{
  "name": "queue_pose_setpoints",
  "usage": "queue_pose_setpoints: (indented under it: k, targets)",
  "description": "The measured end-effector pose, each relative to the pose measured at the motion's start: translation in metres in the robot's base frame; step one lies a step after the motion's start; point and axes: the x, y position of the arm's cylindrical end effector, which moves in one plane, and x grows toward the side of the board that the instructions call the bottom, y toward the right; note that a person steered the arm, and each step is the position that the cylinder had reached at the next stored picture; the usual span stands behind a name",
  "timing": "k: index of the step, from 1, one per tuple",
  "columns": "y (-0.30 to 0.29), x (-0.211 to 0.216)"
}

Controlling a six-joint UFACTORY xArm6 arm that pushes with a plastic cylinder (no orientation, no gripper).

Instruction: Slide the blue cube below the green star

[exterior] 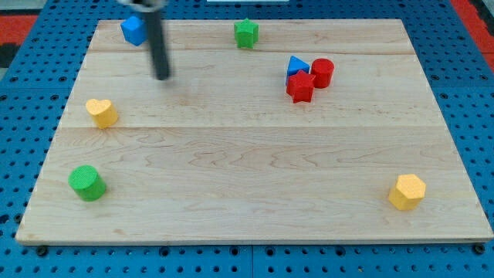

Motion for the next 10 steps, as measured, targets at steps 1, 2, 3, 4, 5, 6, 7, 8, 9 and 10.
queue_pose_setpoints:
  k: [1, 2, 3, 4, 5, 6, 7, 8, 9, 10]
  targets:
    - [-0.101, -0.05]
    - [-0.085, -0.131]
    - [-0.029, -0.124]
    - [0.095, -0.096]
    - [0.126, -0.07]
    - [0.056, -0.056]
    - [0.041, -0.029]
    - [0.111, 0.004]
    - [0.186, 0.001]
    - [0.116, 0.004]
